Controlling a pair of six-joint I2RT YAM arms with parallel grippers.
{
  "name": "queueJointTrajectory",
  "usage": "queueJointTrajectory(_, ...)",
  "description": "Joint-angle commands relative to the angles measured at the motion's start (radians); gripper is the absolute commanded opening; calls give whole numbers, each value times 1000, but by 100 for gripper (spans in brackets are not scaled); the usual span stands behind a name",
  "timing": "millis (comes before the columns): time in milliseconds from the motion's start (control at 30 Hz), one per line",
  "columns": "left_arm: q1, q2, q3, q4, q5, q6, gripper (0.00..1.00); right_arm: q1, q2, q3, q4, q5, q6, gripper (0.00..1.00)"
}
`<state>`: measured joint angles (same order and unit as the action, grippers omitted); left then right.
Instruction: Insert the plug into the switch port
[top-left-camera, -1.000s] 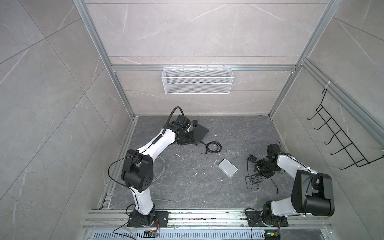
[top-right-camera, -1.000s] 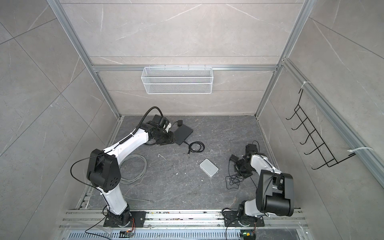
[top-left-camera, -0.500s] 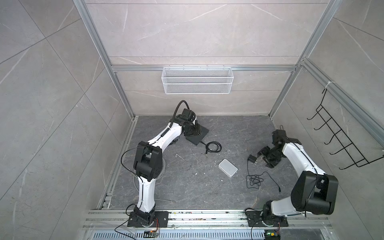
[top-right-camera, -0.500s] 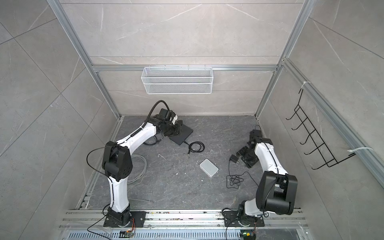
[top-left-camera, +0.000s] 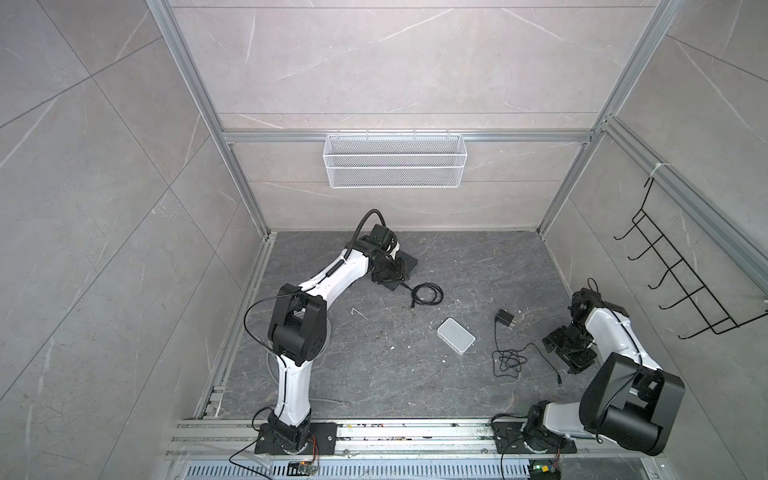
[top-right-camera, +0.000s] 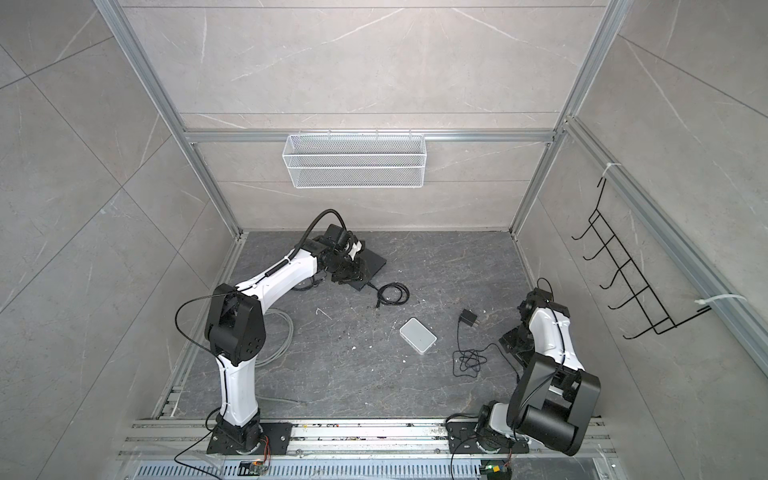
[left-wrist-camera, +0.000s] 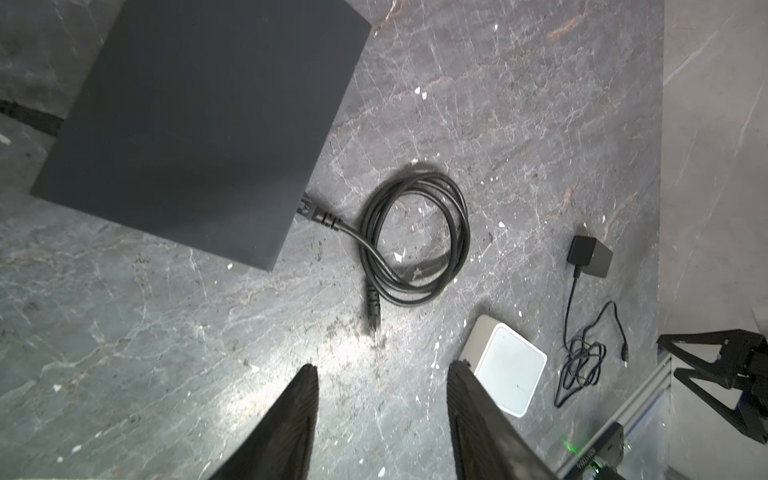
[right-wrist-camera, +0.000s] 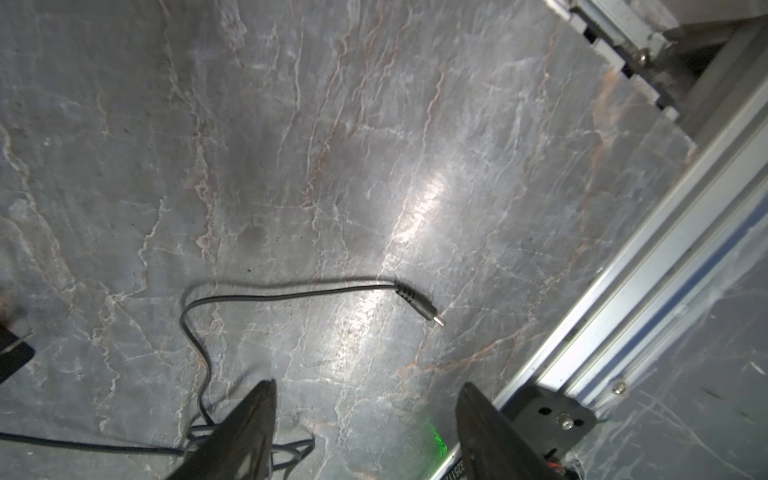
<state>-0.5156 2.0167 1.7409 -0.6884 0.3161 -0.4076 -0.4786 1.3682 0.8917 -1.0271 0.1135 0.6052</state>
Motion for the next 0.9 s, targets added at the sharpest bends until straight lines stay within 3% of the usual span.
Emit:
queueJointTrajectory(0, -6, -49, 62, -85, 23, 39, 53, -41, 23, -27, 9, -31, -9, 70)
queueJointTrajectory(233, -19, -76, 39, -111, 7, 42, 53, -95, 52, -83, 112, -58, -86, 54)
queueJointTrajectory(467, -20, -117, -21, -93, -23, 43, 53, -120, 75, -133, 183, -70, -67, 54)
queueJointTrajectory(633, -18, -116, -23, -85, -22, 41, 53, -197, 65, -136, 201, -60, -69, 54)
queueJointTrajectory(733, -19, -111, -17, -84, -15, 41, 53, -263, 88, -149, 235, -94, -73, 51)
queueJointTrajectory(867, -19, -105, -8, -89, -21, 44, 53, -267, 107, -169, 258, -176, -79, 48)
